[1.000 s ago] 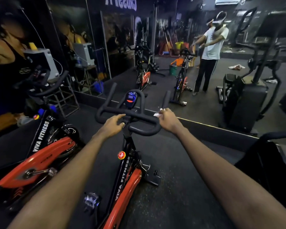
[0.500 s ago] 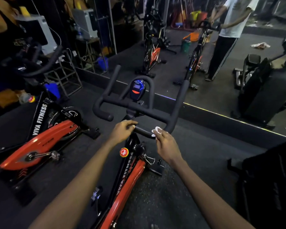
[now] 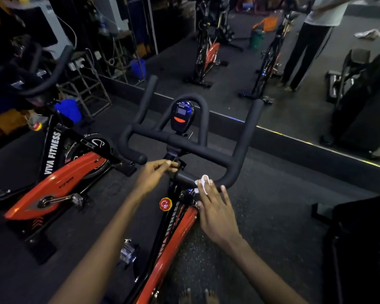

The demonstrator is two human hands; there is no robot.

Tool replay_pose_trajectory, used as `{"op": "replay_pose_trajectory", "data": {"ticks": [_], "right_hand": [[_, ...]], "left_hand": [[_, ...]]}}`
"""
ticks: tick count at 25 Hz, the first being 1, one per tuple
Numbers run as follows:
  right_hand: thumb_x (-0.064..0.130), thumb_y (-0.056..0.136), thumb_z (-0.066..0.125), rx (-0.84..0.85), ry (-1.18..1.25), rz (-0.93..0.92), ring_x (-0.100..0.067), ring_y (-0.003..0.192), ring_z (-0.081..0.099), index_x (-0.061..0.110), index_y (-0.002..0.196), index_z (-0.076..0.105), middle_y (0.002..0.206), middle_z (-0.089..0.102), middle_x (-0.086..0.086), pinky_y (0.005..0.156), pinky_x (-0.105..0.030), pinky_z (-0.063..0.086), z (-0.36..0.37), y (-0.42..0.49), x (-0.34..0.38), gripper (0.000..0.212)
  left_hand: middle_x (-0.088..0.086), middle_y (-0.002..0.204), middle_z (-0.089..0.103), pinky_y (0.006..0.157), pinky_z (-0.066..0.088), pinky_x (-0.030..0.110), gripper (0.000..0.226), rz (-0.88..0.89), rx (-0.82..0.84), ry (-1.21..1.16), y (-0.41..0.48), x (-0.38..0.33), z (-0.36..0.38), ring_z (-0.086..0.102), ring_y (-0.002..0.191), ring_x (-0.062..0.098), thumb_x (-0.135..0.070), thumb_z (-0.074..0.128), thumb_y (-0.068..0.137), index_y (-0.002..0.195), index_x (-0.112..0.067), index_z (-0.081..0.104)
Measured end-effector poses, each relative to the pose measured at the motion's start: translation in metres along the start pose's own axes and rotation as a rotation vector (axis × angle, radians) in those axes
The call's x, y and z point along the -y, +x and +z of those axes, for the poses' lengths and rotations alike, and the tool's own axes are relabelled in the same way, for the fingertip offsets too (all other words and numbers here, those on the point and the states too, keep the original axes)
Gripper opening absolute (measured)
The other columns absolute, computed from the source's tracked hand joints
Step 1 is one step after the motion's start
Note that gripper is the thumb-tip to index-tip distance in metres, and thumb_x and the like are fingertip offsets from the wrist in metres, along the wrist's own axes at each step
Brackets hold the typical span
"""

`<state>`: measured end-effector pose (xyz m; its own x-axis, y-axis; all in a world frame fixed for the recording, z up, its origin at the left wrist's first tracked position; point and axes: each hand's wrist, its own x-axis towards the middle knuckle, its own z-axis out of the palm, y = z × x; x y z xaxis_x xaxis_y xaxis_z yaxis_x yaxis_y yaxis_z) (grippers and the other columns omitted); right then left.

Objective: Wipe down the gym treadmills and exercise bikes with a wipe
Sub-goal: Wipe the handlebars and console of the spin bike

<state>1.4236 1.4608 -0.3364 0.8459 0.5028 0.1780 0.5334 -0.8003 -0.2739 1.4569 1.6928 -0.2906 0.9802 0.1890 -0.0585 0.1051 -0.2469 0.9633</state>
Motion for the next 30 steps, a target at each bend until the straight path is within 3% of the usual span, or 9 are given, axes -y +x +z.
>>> {"op": "replay_pose_trajectory", "data": {"ticks": [3, 5, 11, 13, 16, 19, 25, 30], "right_hand": [[0.034, 0.104, 0.025, 0.029, -0.012, 0.07, -0.01, 0.151, -0.01, 0.019, 0.158, 0.002, 0.164, -0.01, 0.003, 0.122, -0.04, -0.006, -0.002, -0.007, 0.005, 0.06], [0.034, 0.103, 0.029, 0.032, 0.024, 0.071, -0.012, 0.151, -0.01, 0.018, 0.158, 0.004, 0.165, -0.009, 0.002, 0.122, -0.04, -0.005, 0.001, 0.011, 0.029, 0.063], [0.038, 0.103, 0.028, 0.073, -0.06, 0.119, -0.01, 0.15, -0.014, 0.02, 0.157, -0.005, 0.163, -0.018, 0.005, 0.12, -0.041, -0.012, 0.002, -0.01, 0.029, 0.066], [0.039, 0.103, 0.028, 0.064, -0.016, 0.139, -0.01, 0.149, -0.016, 0.02, 0.157, -0.006, 0.163, -0.019, 0.005, 0.12, -0.04, -0.013, 0.004, -0.007, 0.033, 0.066], [0.039, 0.103, 0.029, 0.021, 0.043, 0.149, -0.009, 0.15, -0.012, 0.021, 0.158, 0.003, 0.164, -0.01, 0.004, 0.121, -0.039, -0.011, 0.003, 0.014, 0.047, 0.063], [0.036, 0.104, 0.027, 0.01, 0.031, 0.223, -0.005, 0.15, -0.01, 0.026, 0.158, 0.002, 0.164, -0.007, 0.008, 0.123, -0.041, -0.004, -0.005, -0.005, 0.024, 0.06], [0.036, 0.106, 0.02, -0.077, 0.021, 0.318, -0.008, 0.151, -0.007, 0.025, 0.158, 0.003, 0.165, -0.002, 0.005, 0.124, -0.041, 0.003, -0.009, 0.005, -0.015, 0.055], [0.031, 0.108, 0.021, -0.082, 0.105, 0.284, -0.005, 0.15, -0.011, 0.027, 0.157, -0.001, 0.164, -0.007, 0.009, 0.124, -0.034, 0.003, -0.006, -0.003, -0.017, 0.054]], "left_hand": [[0.01, 0.091, 0.075, 0.078, 0.046, 0.007, 0.035, -0.02, 0.011, -0.009, 0.003, -0.001, -0.003, 0.068, 0.081, -0.001, -0.021, 0.044, 0.104, 0.108, 0.0, 0.072], [0.011, 0.092, 0.075, 0.077, 0.045, 0.005, 0.041, -0.024, 0.034, -0.013, 0.005, 0.0, -0.006, 0.068, 0.084, 0.001, -0.026, 0.04, 0.105, 0.107, -0.002, 0.073], [0.016, 0.092, 0.075, 0.08, 0.049, 0.014, 0.045, -0.003, 0.033, -0.084, 0.009, 0.01, -0.007, 0.07, 0.086, 0.012, -0.027, 0.036, 0.106, 0.106, -0.001, 0.073], [0.01, 0.095, 0.075, 0.087, 0.049, 0.023, 0.037, 0.038, 0.053, -0.052, 0.012, 0.015, -0.004, 0.069, 0.088, 0.011, -0.032, 0.044, 0.104, 0.104, -0.014, 0.076], [-0.005, 0.097, 0.064, 0.089, 0.044, 0.022, 0.025, 0.106, 0.101, 0.186, 0.011, 0.018, 0.003, 0.062, 0.093, 0.005, -0.035, 0.051, 0.098, 0.105, -0.033, 0.075], [-0.003, 0.105, 0.051, 0.095, 0.035, 0.02, 0.027, 0.184, 0.113, 0.393, 0.006, 0.015, 0.015, 0.051, 0.101, 0.007, -0.018, 0.05, 0.1, 0.115, -0.021, 0.072], [-0.003, 0.125, 0.051, 0.11, 0.026, 0.034, 0.05, 0.369, 0.165, 0.752, -0.014, 0.021, 0.046, 0.036, 0.128, 0.014, -0.043, 0.027, 0.099, 0.132, -0.021, 0.057], [-0.002, 0.125, 0.048, 0.103, 0.035, 0.041, 0.052, 0.367, 0.154, 0.891, -0.013, 0.017, 0.049, 0.039, 0.121, 0.018, -0.049, 0.02, 0.099, 0.132, -0.026, 0.053]]}}
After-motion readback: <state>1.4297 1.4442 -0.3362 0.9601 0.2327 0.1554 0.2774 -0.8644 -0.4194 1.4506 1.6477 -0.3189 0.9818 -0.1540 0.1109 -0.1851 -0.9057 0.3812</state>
